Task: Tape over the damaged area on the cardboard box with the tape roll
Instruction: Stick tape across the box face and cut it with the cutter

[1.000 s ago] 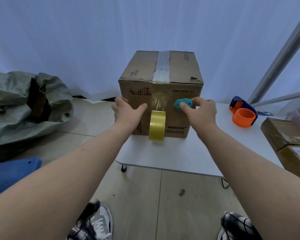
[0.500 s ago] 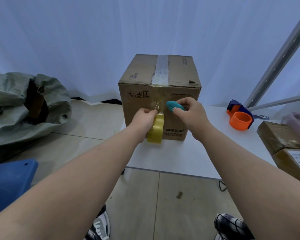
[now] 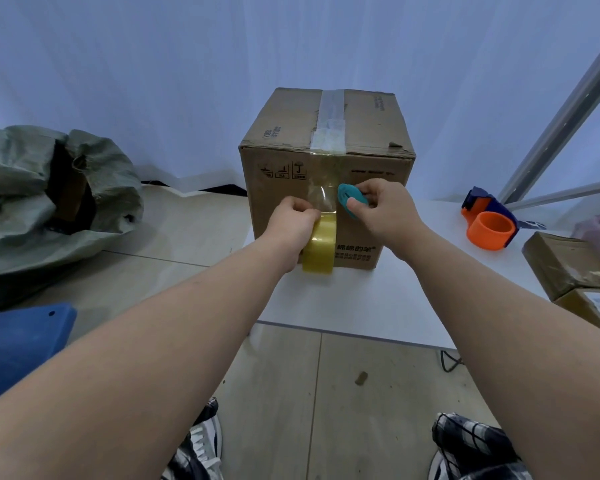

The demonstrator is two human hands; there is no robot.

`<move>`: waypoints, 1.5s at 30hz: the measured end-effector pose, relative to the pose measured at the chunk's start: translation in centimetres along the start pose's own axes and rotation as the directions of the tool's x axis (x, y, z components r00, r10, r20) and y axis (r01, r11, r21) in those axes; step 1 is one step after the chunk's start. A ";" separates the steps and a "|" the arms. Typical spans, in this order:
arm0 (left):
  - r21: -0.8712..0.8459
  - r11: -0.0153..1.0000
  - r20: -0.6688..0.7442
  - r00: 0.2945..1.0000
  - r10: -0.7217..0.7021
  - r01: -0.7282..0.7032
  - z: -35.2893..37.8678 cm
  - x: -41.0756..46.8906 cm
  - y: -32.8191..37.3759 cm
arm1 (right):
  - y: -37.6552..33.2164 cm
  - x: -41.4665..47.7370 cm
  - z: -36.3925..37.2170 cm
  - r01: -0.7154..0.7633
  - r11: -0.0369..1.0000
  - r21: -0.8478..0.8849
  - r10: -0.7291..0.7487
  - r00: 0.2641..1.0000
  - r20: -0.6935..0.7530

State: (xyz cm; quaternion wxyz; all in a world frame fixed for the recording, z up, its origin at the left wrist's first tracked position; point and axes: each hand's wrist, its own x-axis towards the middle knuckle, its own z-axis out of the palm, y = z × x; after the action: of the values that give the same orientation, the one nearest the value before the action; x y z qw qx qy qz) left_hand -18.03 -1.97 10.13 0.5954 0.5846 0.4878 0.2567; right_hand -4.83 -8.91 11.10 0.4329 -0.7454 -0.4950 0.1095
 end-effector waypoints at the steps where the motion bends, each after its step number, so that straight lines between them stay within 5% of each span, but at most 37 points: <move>1: -0.007 1.000 -0.006 1.000 0.002 -0.002 -0.1 0.0 0.0 | -0.1 0.0 0.1 0.026 0.999 -0.047 -0.027 1.000 -0.011; 13: -0.035 0.999 -0.060 0.998 0.021 -0.023 -0.3 0.1 0.1 | -1.3 -0.2 1.1 0.259 0.916 -0.307 -0.236 0.965 0.111; 18: -0.026 1.000 -0.020 1.000 -0.007 0.007 -0.7 0.1 0.2 | -1.5 0.6 1.5 0.113 0.982 -0.154 -0.114 0.993 -0.003; 25: 0.031 0.999 0.028 0.999 -0.032 0.031 -0.8 0.5 0.0 | -1.2 1.2 2.0 0.037 0.997 -0.066 -0.035 0.999 0.038; 45: -0.014 1.000 -0.088 0.996 -0.001 0.000 0.6 0.2 -1.3 | -1.0 0.8 2.1 0.238 0.934 -0.267 -0.227 0.971 0.070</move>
State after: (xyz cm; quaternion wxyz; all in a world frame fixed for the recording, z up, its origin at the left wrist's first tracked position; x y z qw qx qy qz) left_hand -17.76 -2.28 8.78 0.5773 0.5685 0.5120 0.2855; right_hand -6.37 -6.95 10.82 0.3261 -0.7320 -0.5983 0.0024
